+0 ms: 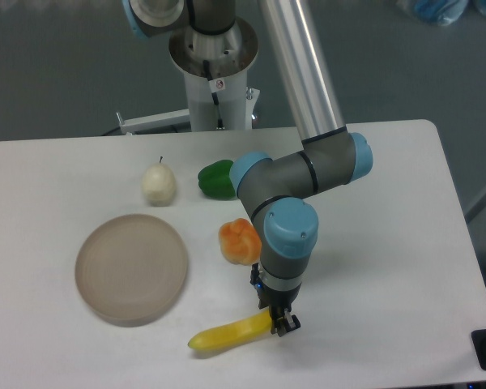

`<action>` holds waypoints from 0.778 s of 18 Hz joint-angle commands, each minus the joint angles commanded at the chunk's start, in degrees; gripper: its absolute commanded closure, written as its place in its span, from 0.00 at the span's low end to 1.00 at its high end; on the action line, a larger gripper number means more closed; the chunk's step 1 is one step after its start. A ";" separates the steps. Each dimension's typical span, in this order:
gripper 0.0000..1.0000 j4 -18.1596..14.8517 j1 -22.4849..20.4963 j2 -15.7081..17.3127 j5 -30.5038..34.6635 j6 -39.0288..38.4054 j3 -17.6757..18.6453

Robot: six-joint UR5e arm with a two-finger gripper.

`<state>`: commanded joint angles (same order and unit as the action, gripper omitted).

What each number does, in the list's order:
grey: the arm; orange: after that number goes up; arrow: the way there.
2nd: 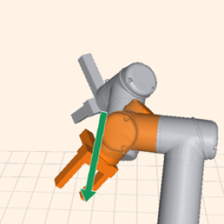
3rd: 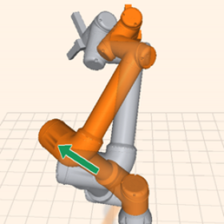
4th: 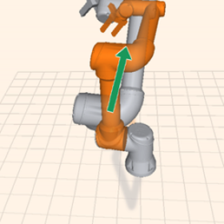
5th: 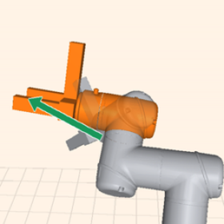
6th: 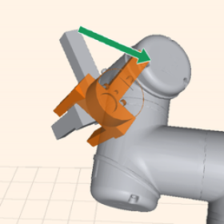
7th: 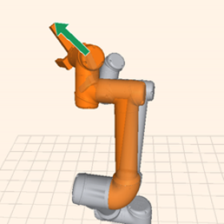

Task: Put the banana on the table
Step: 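Lower the banana onto the table, open the gripper and lift away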

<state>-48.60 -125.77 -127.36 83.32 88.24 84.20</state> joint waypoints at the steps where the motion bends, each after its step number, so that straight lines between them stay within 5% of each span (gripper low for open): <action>1: 0.00 -0.09 -0.09 0.26 0.00 0.00 0.00; 14: 0.00 -1.84 -3.33 4.56 0.53 -0.35 -2.81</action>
<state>-50.44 -129.10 -122.79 83.85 87.89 81.39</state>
